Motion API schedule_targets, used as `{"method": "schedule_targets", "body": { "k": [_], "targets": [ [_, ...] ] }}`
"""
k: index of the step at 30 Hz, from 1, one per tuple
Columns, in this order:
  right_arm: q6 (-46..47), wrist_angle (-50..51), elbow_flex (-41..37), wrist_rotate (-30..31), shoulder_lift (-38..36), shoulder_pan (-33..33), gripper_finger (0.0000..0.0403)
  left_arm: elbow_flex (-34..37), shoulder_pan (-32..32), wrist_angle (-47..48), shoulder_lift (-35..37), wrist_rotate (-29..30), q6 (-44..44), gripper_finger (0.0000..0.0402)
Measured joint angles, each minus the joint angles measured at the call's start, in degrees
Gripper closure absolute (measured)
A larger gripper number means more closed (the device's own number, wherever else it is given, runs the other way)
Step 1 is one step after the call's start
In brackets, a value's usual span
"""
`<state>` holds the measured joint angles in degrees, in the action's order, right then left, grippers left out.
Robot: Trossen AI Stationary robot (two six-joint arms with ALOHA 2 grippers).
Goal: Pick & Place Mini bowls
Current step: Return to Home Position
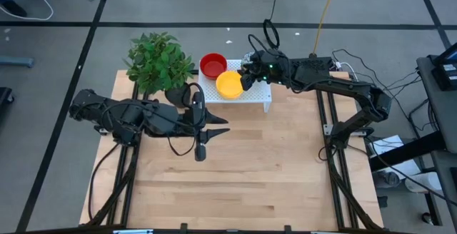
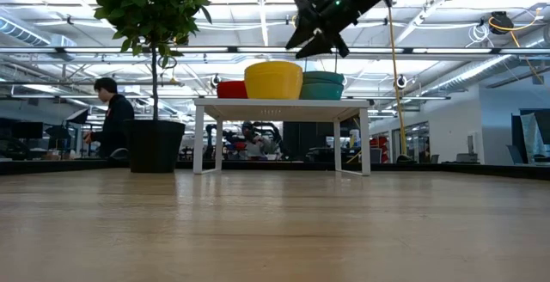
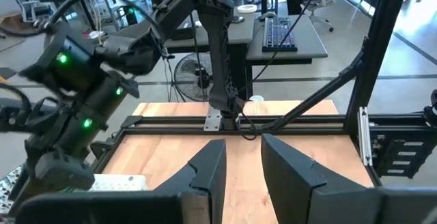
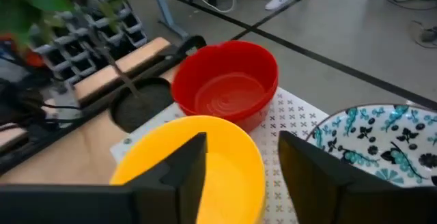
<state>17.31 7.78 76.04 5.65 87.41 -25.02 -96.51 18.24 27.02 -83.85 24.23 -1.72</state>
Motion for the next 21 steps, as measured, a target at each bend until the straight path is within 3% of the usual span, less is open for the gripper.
{"method": "schedule_targets", "body": {
  "k": [6,11,16,21],
  "targets": [
    [0.0,0.6,0.0,-4.3,-4.8,0.7,0.0195,0.0,0.1,1.3,2.5,-0.2,0.5,0.0305],
    [-4.7,4.8,0.0,-4.3,-11.8,3.7,0.0193,0.0,0.6,2.0,5.7,-0.3,0.5,0.0304],
    [-6.5,12.0,0.0,-3.9,-19.1,8.2,0.0201,0.0,1.7,9.3,10.5,-0.8,1.2,0.0305],
    [-8.2,16.8,-0.8,3.2,-25.9,14.2,0.0201,0.0,2.2,17.5,15.4,-0.7,-6.8,0.0305]
  ]
}}
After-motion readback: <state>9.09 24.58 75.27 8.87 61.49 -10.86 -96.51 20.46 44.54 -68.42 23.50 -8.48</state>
